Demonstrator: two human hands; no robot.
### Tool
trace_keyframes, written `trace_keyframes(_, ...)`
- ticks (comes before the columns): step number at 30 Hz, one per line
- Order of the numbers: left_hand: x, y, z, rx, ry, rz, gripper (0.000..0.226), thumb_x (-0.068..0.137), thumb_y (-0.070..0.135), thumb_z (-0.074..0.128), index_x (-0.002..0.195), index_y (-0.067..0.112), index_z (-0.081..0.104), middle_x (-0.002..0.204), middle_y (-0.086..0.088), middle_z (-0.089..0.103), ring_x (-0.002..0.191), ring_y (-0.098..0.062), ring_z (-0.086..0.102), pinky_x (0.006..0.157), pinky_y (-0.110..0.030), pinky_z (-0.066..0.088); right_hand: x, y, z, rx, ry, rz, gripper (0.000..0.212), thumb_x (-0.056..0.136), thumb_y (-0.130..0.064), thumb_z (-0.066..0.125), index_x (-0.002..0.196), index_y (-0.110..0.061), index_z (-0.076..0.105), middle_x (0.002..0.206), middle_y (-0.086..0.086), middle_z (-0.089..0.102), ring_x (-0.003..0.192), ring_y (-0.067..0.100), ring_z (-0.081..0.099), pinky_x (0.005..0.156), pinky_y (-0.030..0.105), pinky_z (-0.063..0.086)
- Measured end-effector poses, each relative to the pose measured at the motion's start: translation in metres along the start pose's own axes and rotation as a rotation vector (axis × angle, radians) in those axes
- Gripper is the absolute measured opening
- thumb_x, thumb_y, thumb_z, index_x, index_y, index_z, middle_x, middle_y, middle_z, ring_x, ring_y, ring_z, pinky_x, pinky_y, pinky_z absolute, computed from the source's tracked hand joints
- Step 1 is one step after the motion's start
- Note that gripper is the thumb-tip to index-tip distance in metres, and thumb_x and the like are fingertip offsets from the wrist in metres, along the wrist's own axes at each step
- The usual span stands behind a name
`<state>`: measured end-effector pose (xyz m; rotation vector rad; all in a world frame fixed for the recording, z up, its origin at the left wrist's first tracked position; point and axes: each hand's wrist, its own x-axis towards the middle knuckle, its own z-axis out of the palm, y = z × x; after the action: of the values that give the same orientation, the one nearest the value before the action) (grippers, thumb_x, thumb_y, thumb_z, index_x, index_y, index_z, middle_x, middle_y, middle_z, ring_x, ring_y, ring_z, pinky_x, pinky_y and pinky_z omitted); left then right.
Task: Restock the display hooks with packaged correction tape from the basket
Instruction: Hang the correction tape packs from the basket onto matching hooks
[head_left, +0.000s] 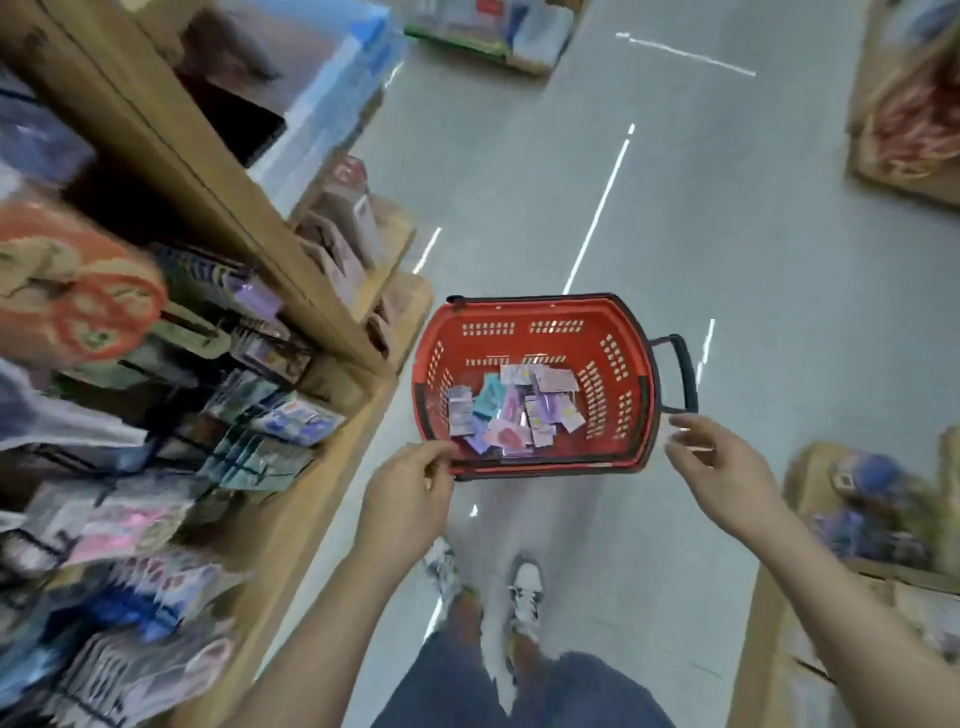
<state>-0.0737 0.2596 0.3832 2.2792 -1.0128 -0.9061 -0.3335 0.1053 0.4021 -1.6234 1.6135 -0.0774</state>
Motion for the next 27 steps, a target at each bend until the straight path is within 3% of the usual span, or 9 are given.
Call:
trace_keyframes(2,0.039,-0.002,0.021,0.007,-0.062,-0.009,0.027,0.094,0.009,0.057,0.114,0.02,0.072,0.109,0.002,0.07,0.099,-0.019,0.064,0.087,-0.031,0.051,0.025,0.008,0.009,0.076,0.015,0.068,0.024,0.096,-0.014,0.061,0.119,-0.021,0.062,0.094,-0.009,0.065,0.082,0.007,0.062,0.076,0.027,0.044)
trace_keyframes(5,0.102,-0.013,0.059,0.014,-0.151,-0.056,0.029,0.094,0.011,0.056,0.119,0.019,0.07,0.117,0.0,0.07,0.107,-0.019,0.063,0.088,-0.025,0.046,0.07,0.022,0.036,0.145,0.018,0.169,0.028,0.096,-0.017,0.061,0.124,-0.02,0.061,0.107,0.002,0.068,0.091,0.019,0.065,0.082,0.034,0.05)
trace_keyframes(8,0.168,-0.035,0.106,0.019,-0.256,-0.099,0.034,0.095,0.011,0.055,0.126,0.017,0.065,0.124,-0.001,0.067,0.112,-0.019,0.062,0.085,-0.02,0.041,0.122,0.041,0.076,0.166,0.023,0.243,0.033,0.096,-0.018,0.061,0.129,-0.019,0.06,0.112,0.003,0.069,0.094,0.018,0.064,0.083,0.03,0.047)
trace_keyframes(13,0.281,-0.104,0.211,0.121,-0.409,-0.125,0.042,0.086,0.009,0.064,0.128,0.013,0.061,0.121,-0.007,0.068,0.111,-0.029,0.063,0.087,-0.031,0.048,0.246,0.088,0.166,0.099,-0.044,0.265,0.041,0.095,-0.021,0.063,0.135,-0.017,0.056,0.118,-0.003,0.063,0.112,0.017,0.059,0.097,0.03,0.043)
trace_keyframes(18,0.368,-0.171,0.32,0.329,-0.535,-0.117,0.064,0.084,0.033,0.074,0.139,0.013,0.048,0.128,-0.01,0.062,0.116,-0.033,0.059,0.094,-0.039,0.049,0.376,0.161,0.269,0.049,-0.167,0.319,0.056,0.092,-0.021,0.066,0.143,-0.009,0.047,0.136,0.011,0.059,0.121,0.026,0.058,0.096,0.029,0.042)
trace_keyframes(21,0.399,-0.208,0.385,0.519,-0.65,-0.093,0.067,0.081,0.046,0.076,0.131,0.014,0.046,0.122,-0.012,0.062,0.112,-0.034,0.06,0.086,-0.039,0.051,0.44,0.206,0.322,0.025,-0.224,0.377,0.061,0.09,-0.025,0.069,0.144,-0.008,0.045,0.134,0.011,0.06,0.12,0.028,0.059,0.091,0.027,0.042)
trace_keyframes(24,0.413,-0.239,0.435,0.705,-0.655,-0.025,0.064,0.087,0.04,0.071,0.135,0.014,0.039,0.121,-0.015,0.06,0.108,-0.037,0.061,0.08,-0.043,0.051,0.484,0.245,0.366,-0.027,-0.273,0.401,0.079,0.079,-0.045,0.079,0.14,-0.007,0.045,0.127,0.012,0.063,0.116,0.029,0.061,0.097,0.034,0.048)
trace_keyframes(26,0.419,-0.252,0.454,0.782,-0.574,0.05,0.071,0.09,0.033,0.07,0.145,0.017,0.027,0.122,-0.017,0.053,0.106,-0.038,0.062,0.077,-0.044,0.052,0.506,0.268,0.39,-0.035,-0.221,0.361,0.112,0.049,-0.081,0.078,0.132,-0.01,0.052,0.123,0.009,0.064,0.117,0.029,0.062,0.099,0.041,0.051)
trace_keyframes(27,0.422,-0.256,0.461,0.804,-0.553,0.087,0.08,0.09,0.033,0.07,0.15,0.019,0.019,0.124,-0.018,0.05,0.106,-0.038,0.062,0.077,-0.044,0.052,0.512,0.273,0.4,-0.062,-0.221,0.346,0.123,0.045,-0.087,0.074,0.137,-0.01,0.047,0.131,0.011,0.06,0.125,0.03,0.057,0.103,0.044,0.048)
